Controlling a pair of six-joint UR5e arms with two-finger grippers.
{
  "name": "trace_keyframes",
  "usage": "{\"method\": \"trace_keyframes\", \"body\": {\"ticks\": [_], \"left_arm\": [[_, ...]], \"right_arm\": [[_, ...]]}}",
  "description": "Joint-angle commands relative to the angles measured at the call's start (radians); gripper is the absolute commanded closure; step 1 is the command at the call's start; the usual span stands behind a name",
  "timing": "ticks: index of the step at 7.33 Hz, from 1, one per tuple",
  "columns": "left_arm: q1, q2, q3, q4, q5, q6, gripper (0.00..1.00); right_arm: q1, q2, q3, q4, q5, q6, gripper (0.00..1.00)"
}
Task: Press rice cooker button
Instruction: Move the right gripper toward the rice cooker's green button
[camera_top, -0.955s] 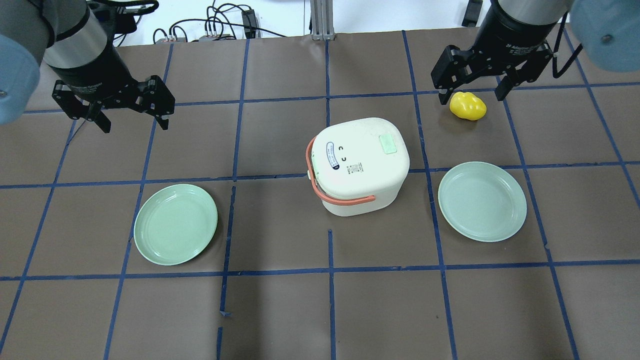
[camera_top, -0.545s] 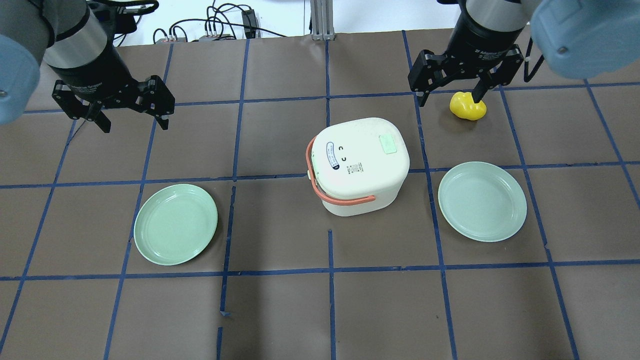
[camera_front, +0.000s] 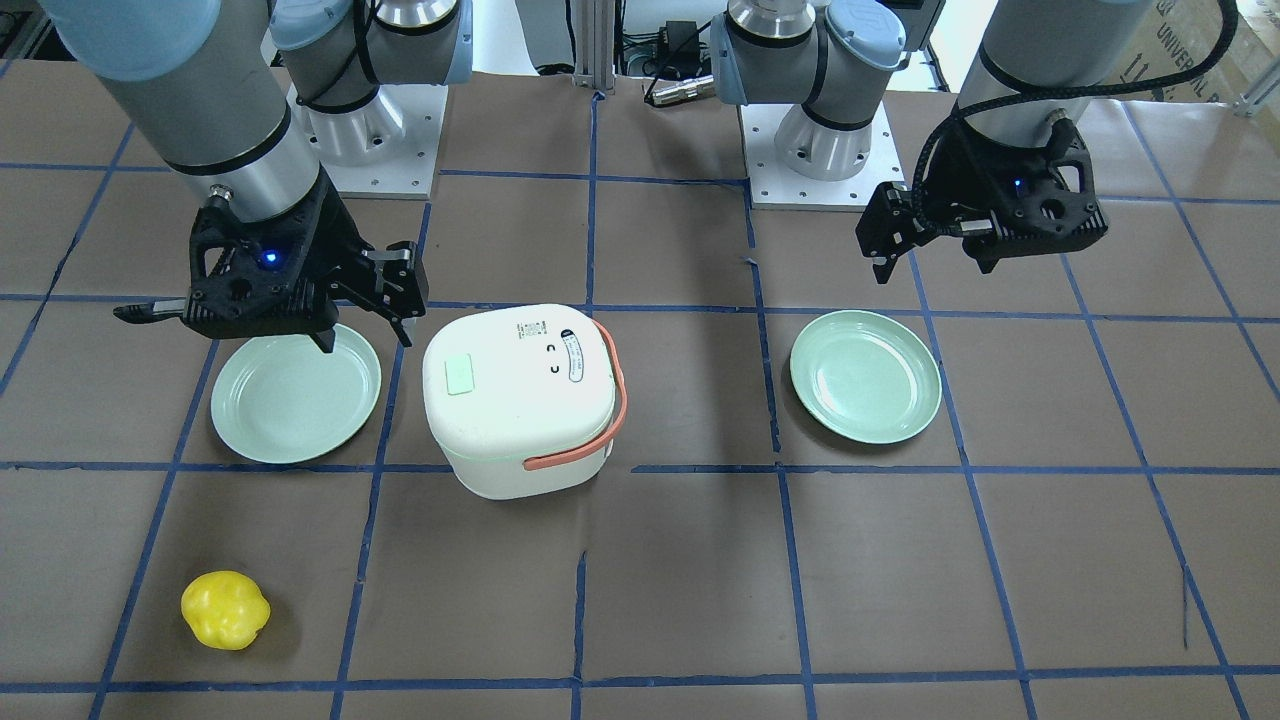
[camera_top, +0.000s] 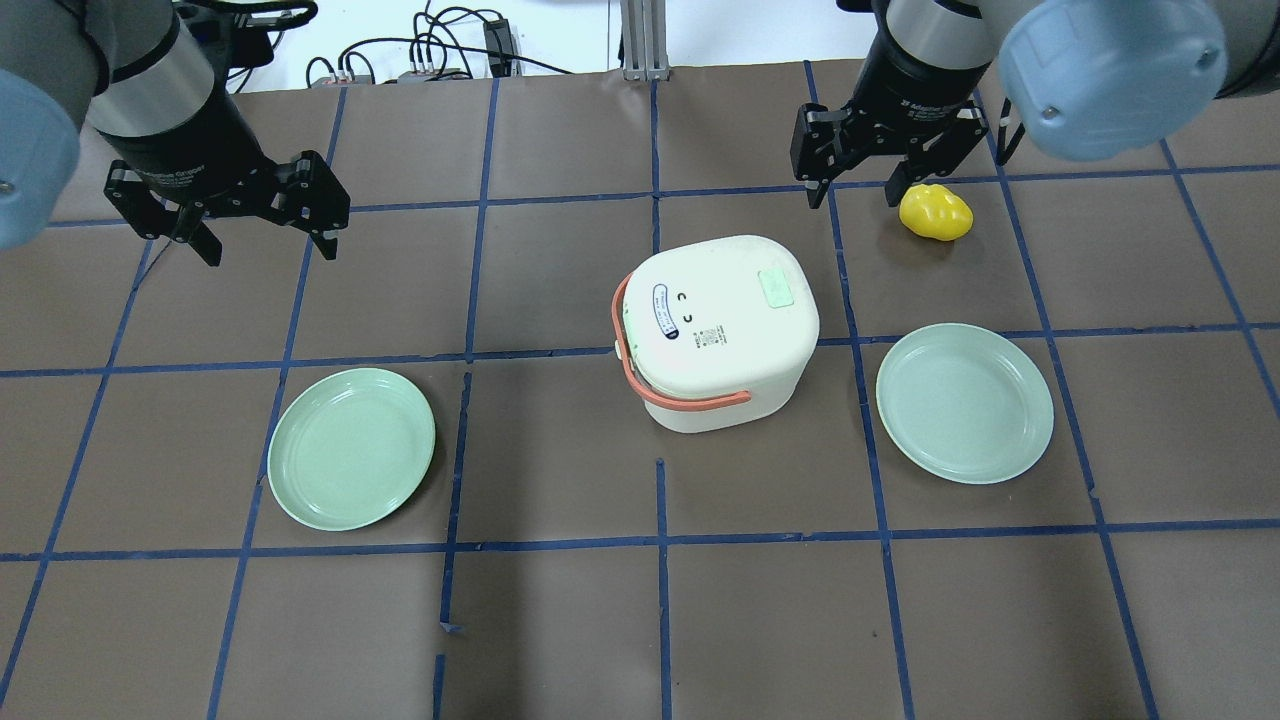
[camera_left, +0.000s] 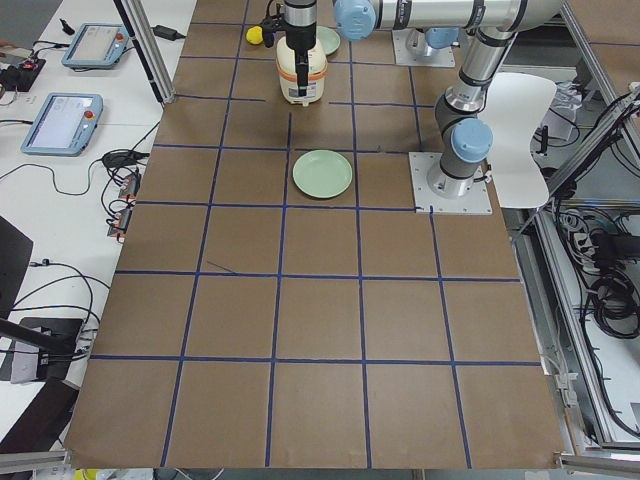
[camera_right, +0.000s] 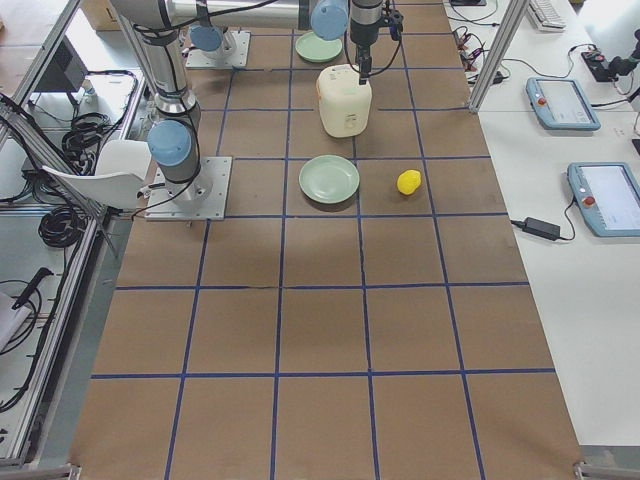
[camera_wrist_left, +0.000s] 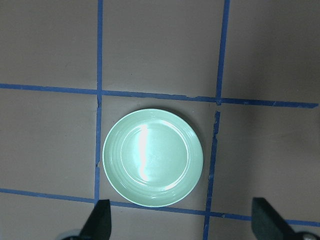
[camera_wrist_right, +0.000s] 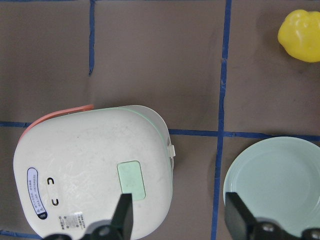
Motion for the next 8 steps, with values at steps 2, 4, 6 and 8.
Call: {"method": "trace_keyframes", "body": {"ticks": [2,4,6,8], "left_arm": [[0.000,0.000,0.000,0.000,0.000,0.000,0.00],[0.000,0.000,0.000,0.000,0.000,0.000,0.00],[0.000,0.000,0.000,0.000,0.000,0.000,0.00],[0.000,0.000,0.000,0.000,0.000,0.000,0.00]], "right_arm": [[0.008,0.035,0.001,-0.006,0.008,0.026,0.79],[0.008,0.066,-0.001,-0.006,0.009,0.039,0.87],[0.019,0.070,0.001,-0.004,0.009,0.074,0.90],[0.071,0.101,0.001,-0.016,0.011,0.125,0.90]]}}
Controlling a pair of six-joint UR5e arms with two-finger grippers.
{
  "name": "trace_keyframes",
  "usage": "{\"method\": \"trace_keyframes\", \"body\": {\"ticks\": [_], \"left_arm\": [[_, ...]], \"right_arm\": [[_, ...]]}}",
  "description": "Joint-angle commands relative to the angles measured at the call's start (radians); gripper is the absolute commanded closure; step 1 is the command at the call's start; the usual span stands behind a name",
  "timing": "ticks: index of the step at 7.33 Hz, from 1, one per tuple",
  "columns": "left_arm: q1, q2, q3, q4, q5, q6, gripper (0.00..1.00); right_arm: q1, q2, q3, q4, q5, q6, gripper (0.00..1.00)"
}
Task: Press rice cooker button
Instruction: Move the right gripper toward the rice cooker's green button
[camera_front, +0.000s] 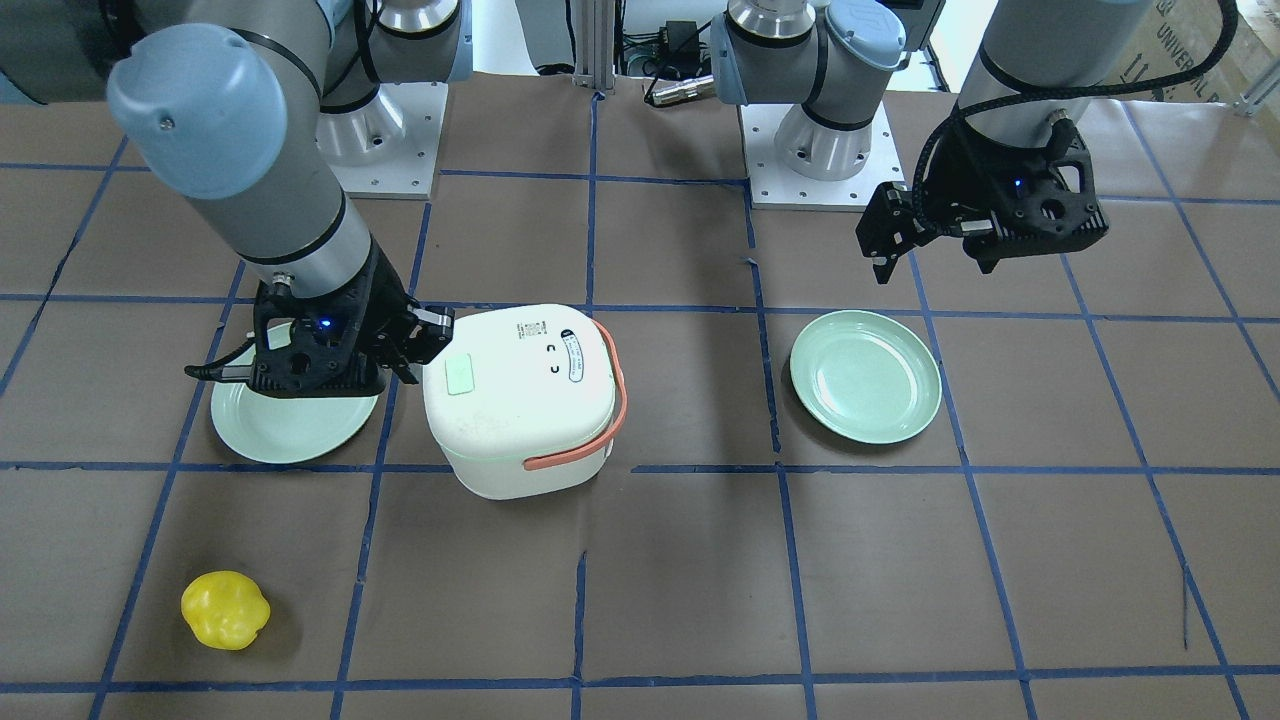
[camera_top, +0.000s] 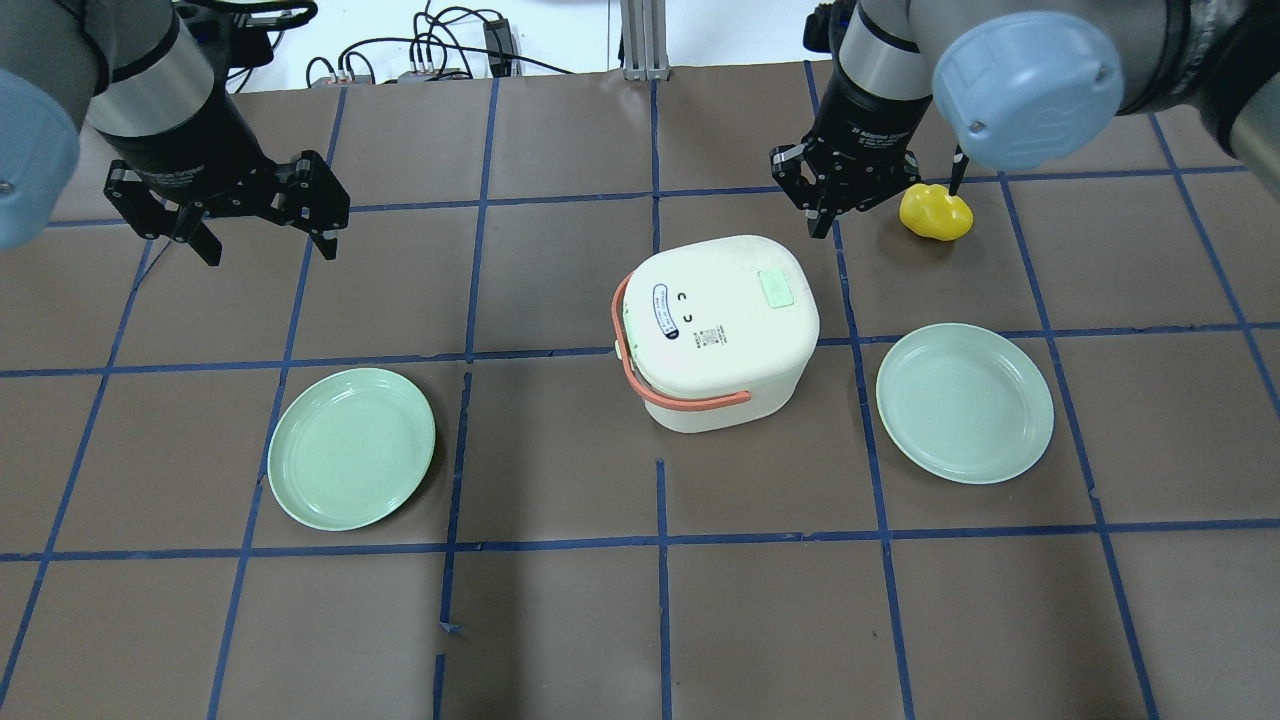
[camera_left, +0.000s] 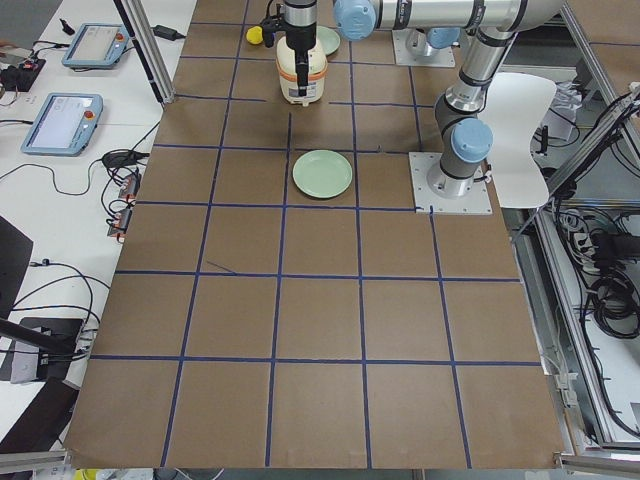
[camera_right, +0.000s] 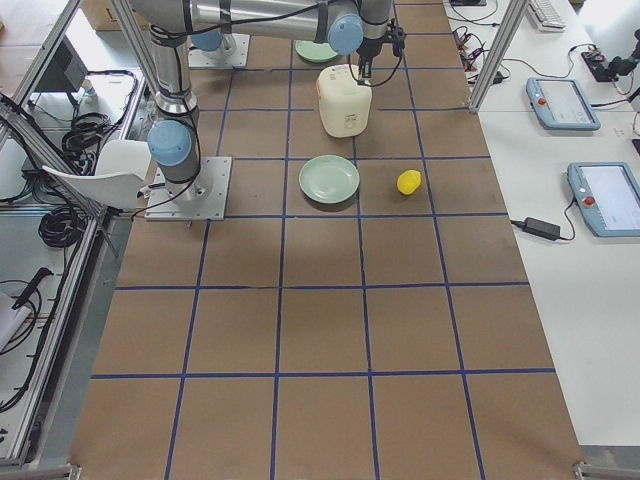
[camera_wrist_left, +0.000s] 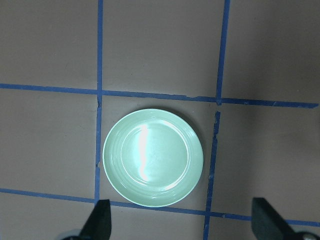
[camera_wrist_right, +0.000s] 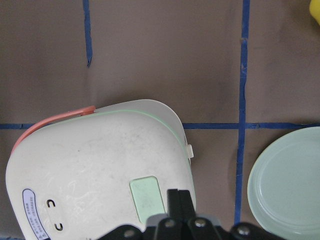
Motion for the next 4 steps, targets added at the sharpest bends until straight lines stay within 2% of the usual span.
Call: {"method": "trace_keyframes", "body": {"ticks": [1,4], "left_arm": [[0.000,0.000,0.000,0.000,0.000,0.000,0.00],[0.000,0.000,0.000,0.000,0.000,0.000,0.00]], "right_arm": [[0.027,0.026,0.003,-0.010,-0.001,0.037,0.90],[0.027,0.025,0.034,-0.010,0.002,0.037,0.89]]}}
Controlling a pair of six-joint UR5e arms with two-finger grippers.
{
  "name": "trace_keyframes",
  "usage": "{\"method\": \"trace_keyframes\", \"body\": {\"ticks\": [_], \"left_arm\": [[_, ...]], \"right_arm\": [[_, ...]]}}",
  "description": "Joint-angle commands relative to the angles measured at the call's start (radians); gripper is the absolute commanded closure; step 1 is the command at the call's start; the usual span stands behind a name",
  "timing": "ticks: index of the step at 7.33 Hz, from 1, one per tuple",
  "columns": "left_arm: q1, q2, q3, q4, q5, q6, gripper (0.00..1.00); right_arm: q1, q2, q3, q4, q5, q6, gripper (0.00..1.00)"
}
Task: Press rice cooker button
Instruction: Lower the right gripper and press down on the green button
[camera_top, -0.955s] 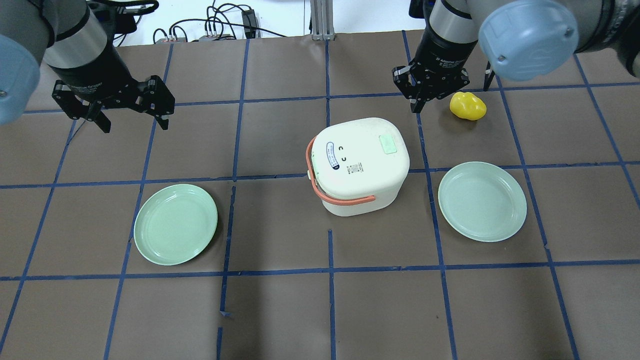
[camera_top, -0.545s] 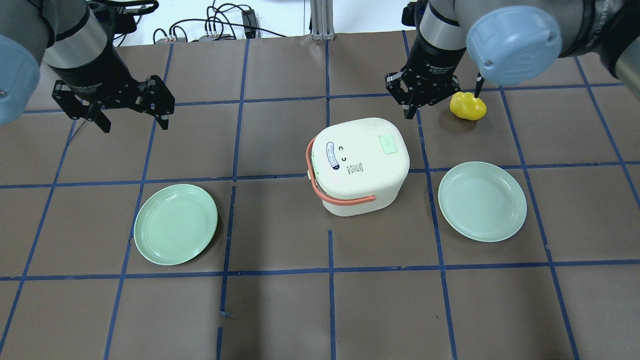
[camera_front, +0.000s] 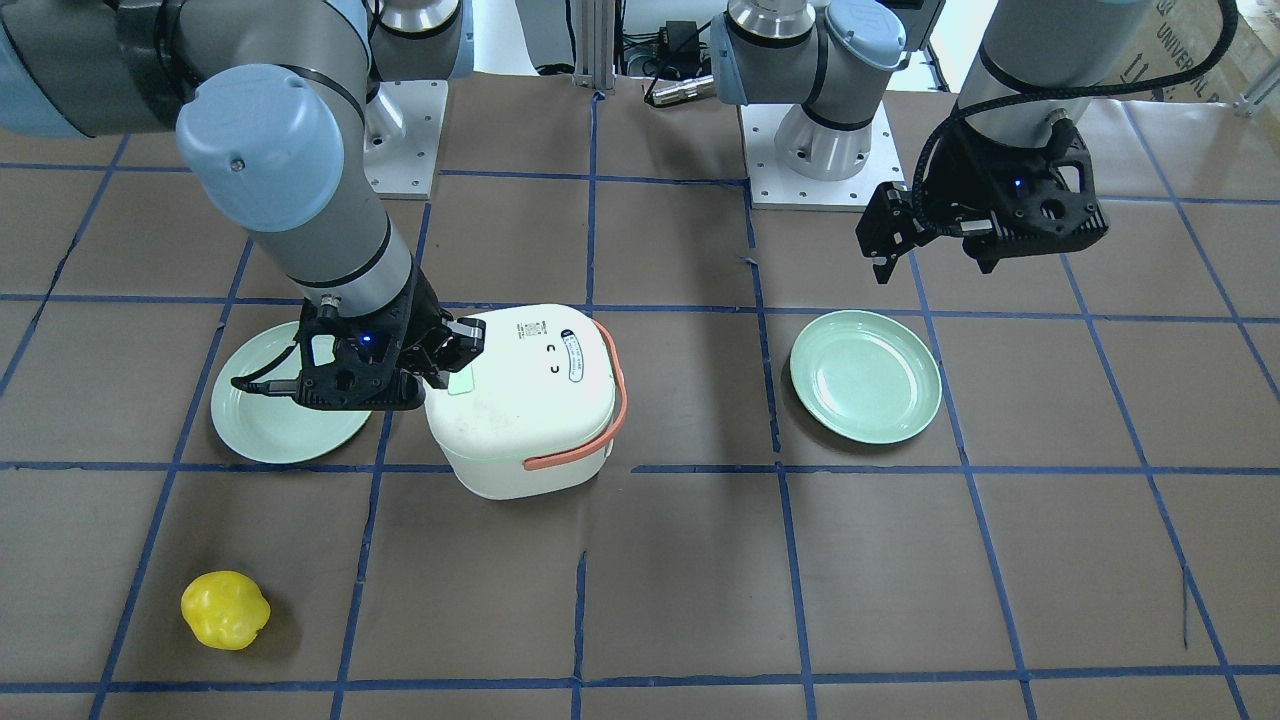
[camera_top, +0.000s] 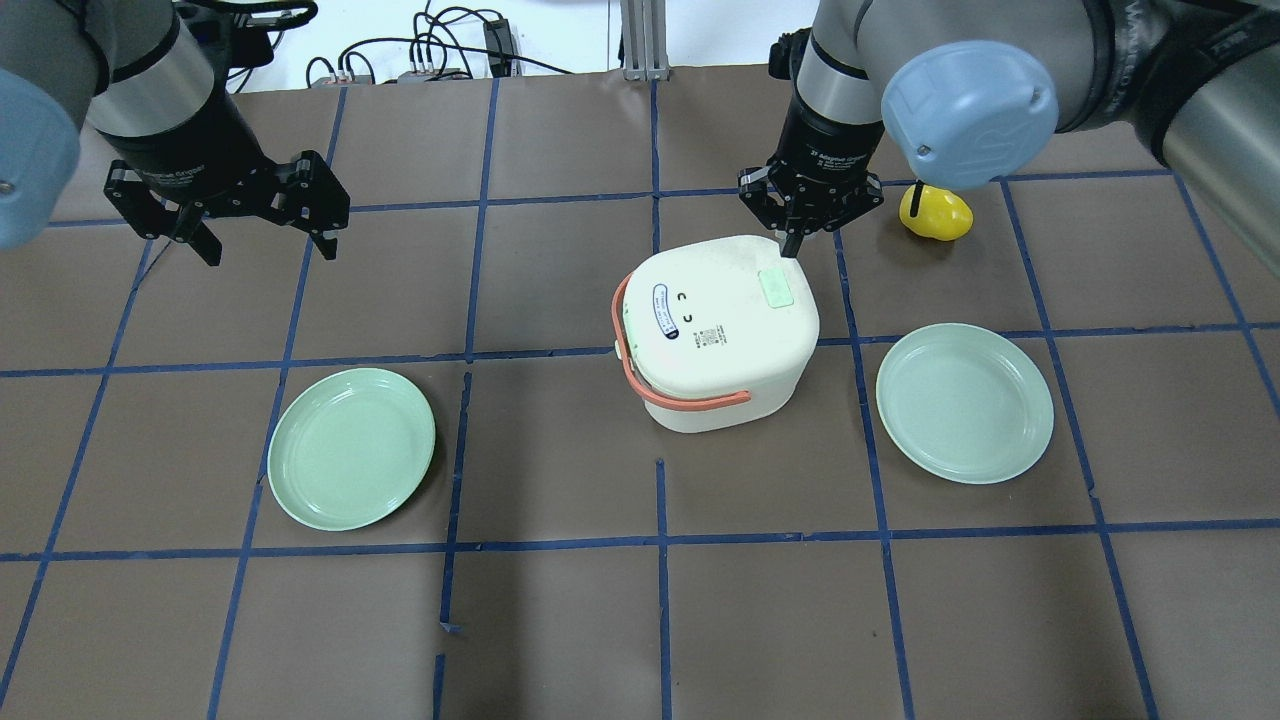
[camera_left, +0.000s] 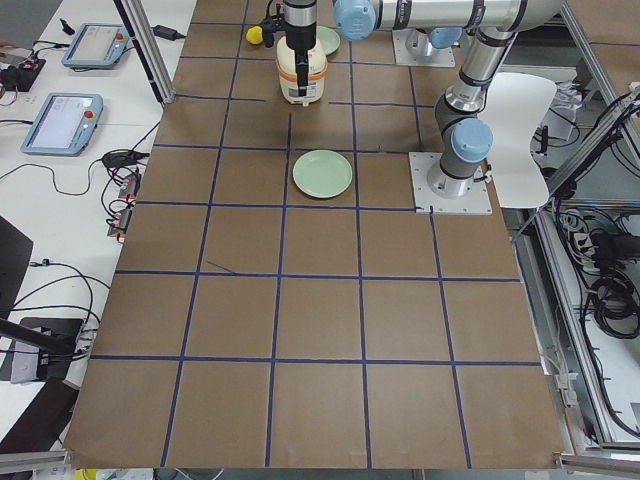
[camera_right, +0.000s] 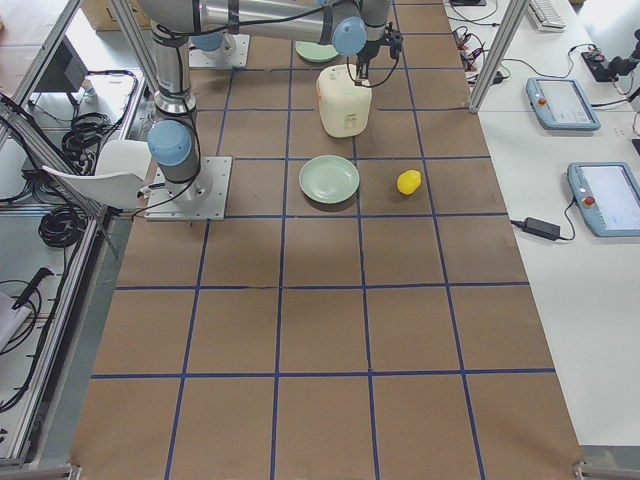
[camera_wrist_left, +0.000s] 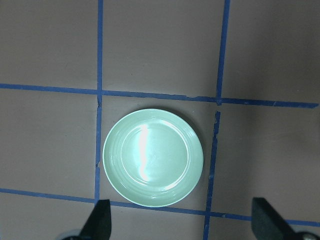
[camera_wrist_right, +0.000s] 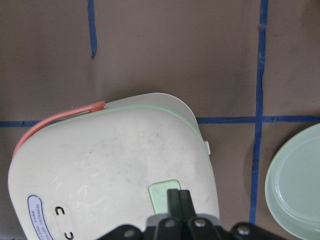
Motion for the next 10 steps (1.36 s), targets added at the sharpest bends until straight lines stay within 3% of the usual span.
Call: {"method": "trace_keyframes", "body": {"ticks": [1,10], "left_arm": [[0.000,0.000,0.000,0.000,0.000,0.000,0.00],[0.000,0.000,0.000,0.000,0.000,0.000,0.00]], "right_arm": [[0.002,0.000,0.034,-0.018,0.002,0.002,0.89],[0.004,0.004,0.071,-0.058,0.006,0.003,0.89]]}}
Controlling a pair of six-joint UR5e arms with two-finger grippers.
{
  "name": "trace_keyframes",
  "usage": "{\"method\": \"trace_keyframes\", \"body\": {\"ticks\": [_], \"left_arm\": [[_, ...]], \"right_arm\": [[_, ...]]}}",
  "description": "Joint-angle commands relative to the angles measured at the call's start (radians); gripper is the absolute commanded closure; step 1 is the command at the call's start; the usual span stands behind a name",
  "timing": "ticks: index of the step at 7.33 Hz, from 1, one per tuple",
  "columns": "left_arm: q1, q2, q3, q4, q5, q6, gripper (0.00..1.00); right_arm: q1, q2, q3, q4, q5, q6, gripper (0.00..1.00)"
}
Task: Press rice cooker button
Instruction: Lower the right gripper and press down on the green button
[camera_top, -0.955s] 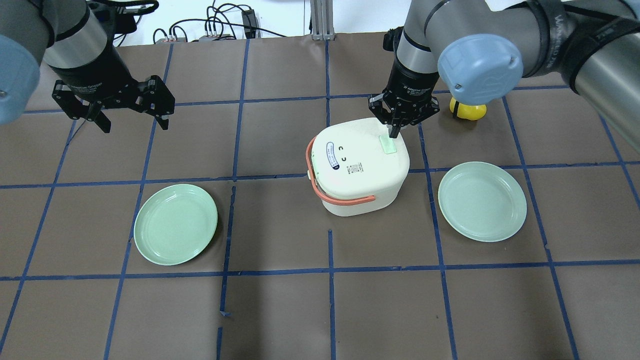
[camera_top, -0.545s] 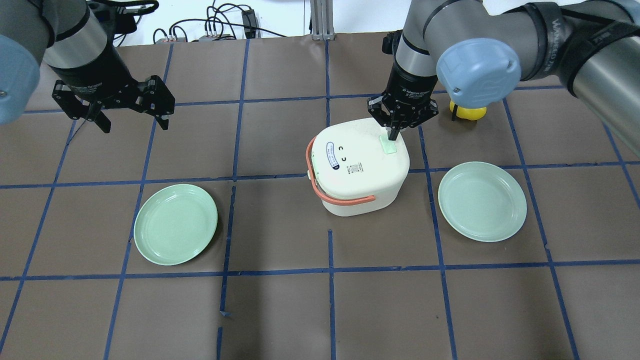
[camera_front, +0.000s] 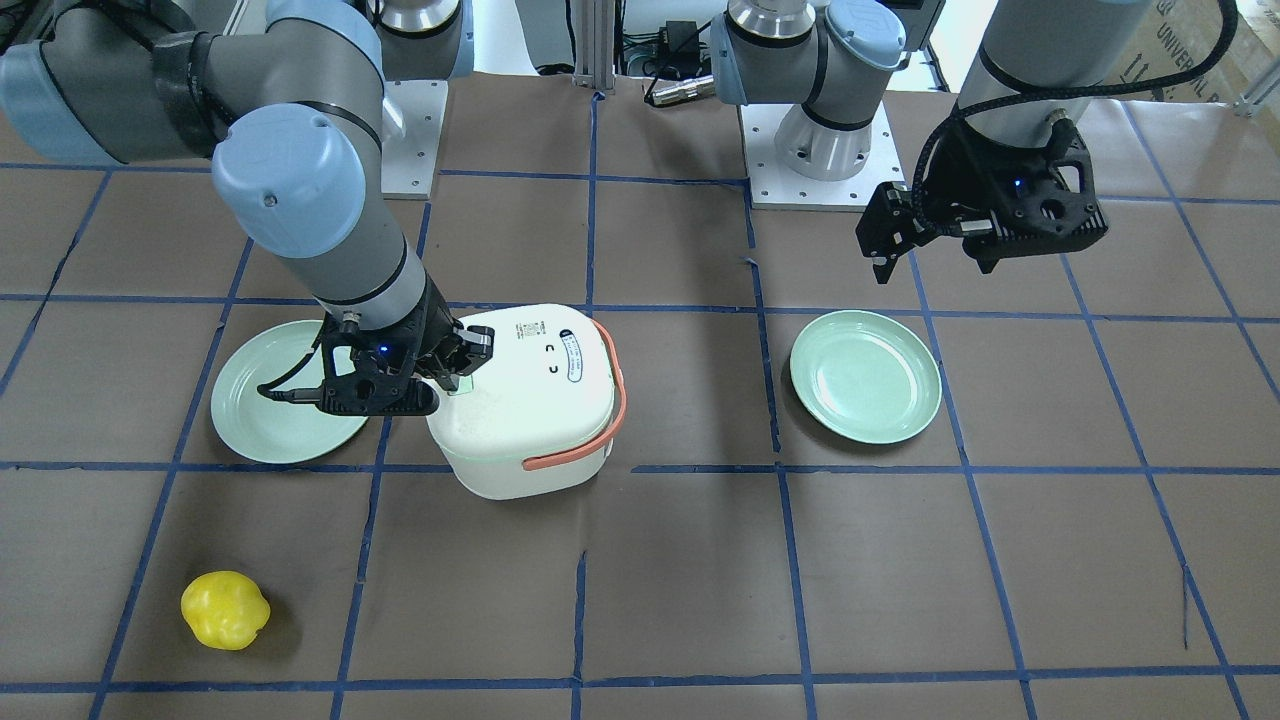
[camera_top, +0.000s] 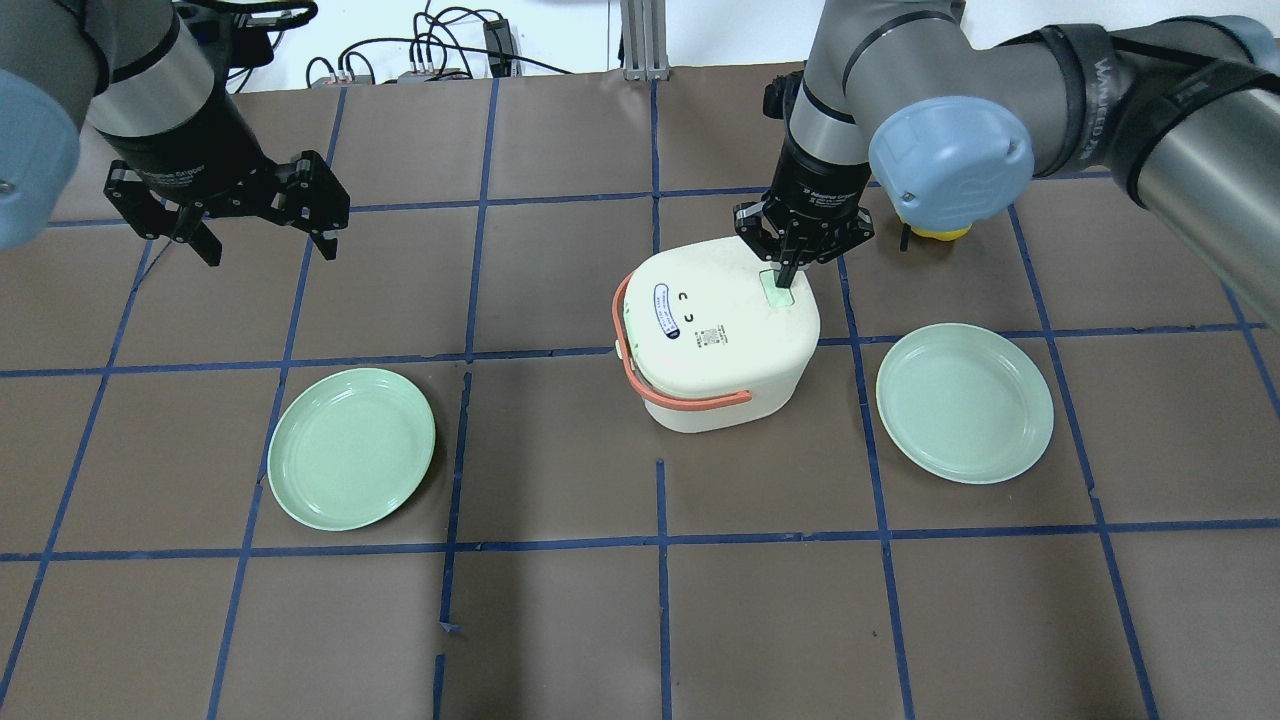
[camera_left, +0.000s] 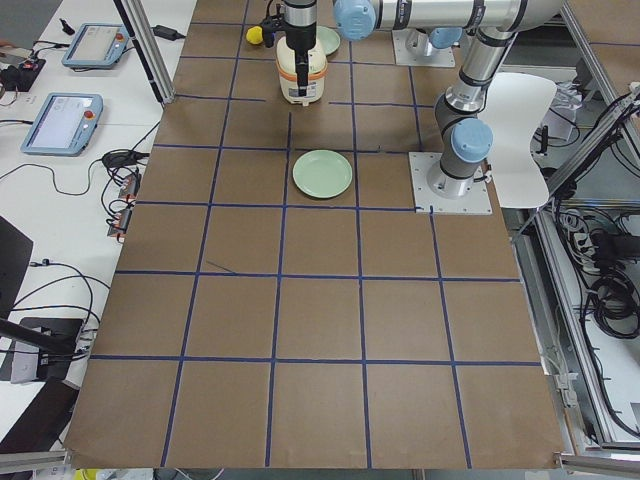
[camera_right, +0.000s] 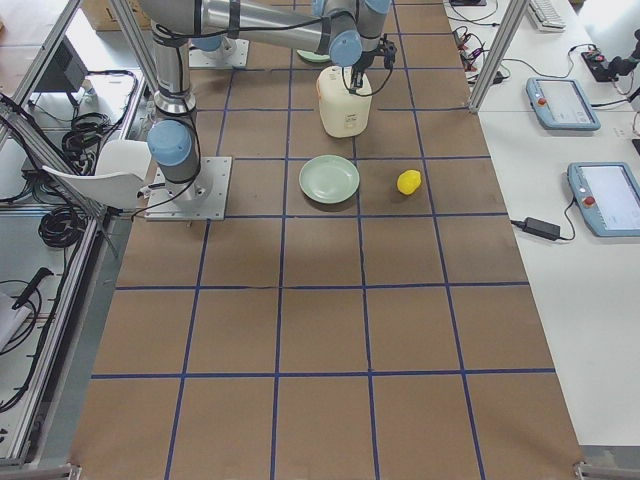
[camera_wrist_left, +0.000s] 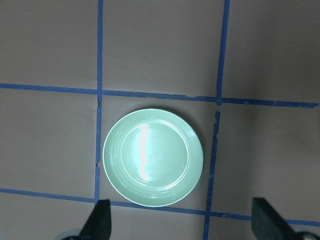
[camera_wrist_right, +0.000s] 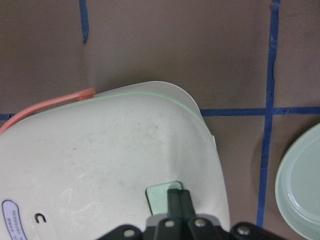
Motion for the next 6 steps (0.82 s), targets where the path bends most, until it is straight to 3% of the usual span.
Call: {"method": "trace_keyframes", "body": {"ticks": [1,4,6], "left_arm": [[0.000,0.000,0.000,0.000,0.000,0.000,0.00],[0.000,0.000,0.000,0.000,0.000,0.000,0.00],[0.000,0.000,0.000,0.000,0.000,0.000,0.00]], "right_arm": [[0.000,0.001,0.002,-0.002,0.000,0.000,0.89],[0.000,0.000,0.000,-0.002,0.000,0.006,0.89],[0.006,-0.026,-0.021,0.007,-0.006,0.044,0.81]]}}
